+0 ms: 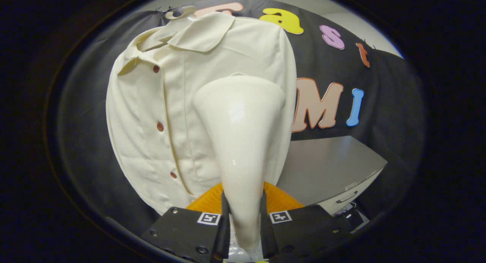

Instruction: Iron the clothes twice with a garment steamer, once on the left side and once on the right side.

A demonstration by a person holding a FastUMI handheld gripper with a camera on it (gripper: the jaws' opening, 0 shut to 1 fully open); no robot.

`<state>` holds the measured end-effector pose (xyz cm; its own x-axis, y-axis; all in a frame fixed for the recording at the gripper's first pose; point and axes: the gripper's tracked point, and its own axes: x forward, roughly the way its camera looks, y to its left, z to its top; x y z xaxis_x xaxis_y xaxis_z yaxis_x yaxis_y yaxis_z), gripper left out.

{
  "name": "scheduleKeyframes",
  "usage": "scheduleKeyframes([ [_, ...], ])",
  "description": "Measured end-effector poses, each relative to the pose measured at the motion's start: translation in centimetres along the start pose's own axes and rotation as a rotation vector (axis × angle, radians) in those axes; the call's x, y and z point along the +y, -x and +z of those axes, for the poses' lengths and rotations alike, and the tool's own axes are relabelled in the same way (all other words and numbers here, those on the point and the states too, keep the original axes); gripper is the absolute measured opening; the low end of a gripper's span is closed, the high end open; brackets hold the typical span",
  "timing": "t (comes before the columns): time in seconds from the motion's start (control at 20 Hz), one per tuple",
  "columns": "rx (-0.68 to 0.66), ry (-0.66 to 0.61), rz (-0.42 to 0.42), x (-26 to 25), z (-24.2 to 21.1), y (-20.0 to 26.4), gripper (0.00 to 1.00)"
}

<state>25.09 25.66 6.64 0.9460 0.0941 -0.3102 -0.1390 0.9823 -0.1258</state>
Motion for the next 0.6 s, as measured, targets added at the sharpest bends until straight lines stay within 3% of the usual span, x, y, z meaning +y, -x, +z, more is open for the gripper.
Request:
scheduleKeyframes([
  [0.6, 0.084, -0.008, -0.027, 0.7, -9.7, -1.7, 0.33],
])
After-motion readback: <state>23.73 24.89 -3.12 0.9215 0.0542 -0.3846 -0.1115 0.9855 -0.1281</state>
